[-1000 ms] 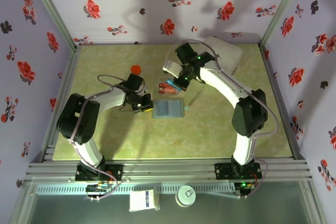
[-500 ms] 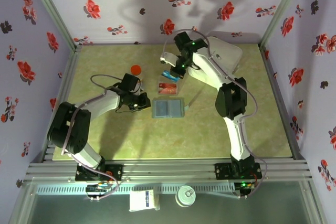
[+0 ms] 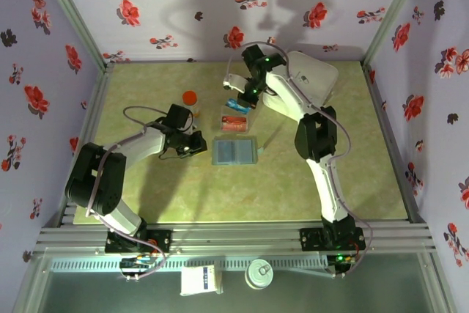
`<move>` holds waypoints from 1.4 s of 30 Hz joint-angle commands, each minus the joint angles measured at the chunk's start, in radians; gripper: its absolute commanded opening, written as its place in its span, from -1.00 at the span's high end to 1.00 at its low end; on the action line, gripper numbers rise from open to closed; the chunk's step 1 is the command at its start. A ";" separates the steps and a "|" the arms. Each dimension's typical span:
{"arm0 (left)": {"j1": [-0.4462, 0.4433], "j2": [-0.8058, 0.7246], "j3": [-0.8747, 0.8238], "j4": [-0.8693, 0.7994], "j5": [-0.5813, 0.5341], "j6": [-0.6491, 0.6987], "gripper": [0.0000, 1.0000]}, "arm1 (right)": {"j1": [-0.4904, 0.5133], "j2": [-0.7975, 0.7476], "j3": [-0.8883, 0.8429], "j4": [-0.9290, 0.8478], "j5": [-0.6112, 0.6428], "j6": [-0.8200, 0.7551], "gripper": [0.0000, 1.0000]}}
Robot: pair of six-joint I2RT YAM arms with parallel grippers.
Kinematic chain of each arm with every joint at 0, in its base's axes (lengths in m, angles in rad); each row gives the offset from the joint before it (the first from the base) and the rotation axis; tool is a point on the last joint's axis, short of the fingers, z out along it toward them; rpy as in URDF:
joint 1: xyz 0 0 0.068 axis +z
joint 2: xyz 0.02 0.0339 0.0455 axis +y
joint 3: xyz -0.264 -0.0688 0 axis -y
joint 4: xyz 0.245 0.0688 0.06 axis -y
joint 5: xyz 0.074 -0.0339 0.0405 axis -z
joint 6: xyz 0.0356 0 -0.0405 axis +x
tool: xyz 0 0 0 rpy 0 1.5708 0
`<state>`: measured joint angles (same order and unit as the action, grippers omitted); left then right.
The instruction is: Take the credit cards out of the card holder
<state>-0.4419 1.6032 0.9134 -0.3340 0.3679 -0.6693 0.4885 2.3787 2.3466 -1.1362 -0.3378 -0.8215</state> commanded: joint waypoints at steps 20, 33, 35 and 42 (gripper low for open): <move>0.014 0.001 0.006 -0.027 -0.003 0.022 0.82 | -0.011 -0.026 -0.048 0.217 0.080 0.156 0.52; 0.014 0.012 -0.006 0.013 0.022 0.004 0.85 | 0.022 -0.180 -0.293 0.381 0.124 0.342 0.52; 0.013 0.016 -0.008 0.023 0.026 0.000 0.85 | 0.028 -0.231 -0.365 0.432 0.138 0.403 0.51; 0.010 0.041 -0.013 0.076 0.073 -0.027 0.88 | 0.074 -0.388 -0.606 0.570 0.180 0.670 0.50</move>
<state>-0.4374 1.6196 0.9131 -0.2909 0.4034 -0.6769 0.5392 2.0521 1.8095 -0.6533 -0.1947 -0.3218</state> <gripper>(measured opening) 0.065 0.251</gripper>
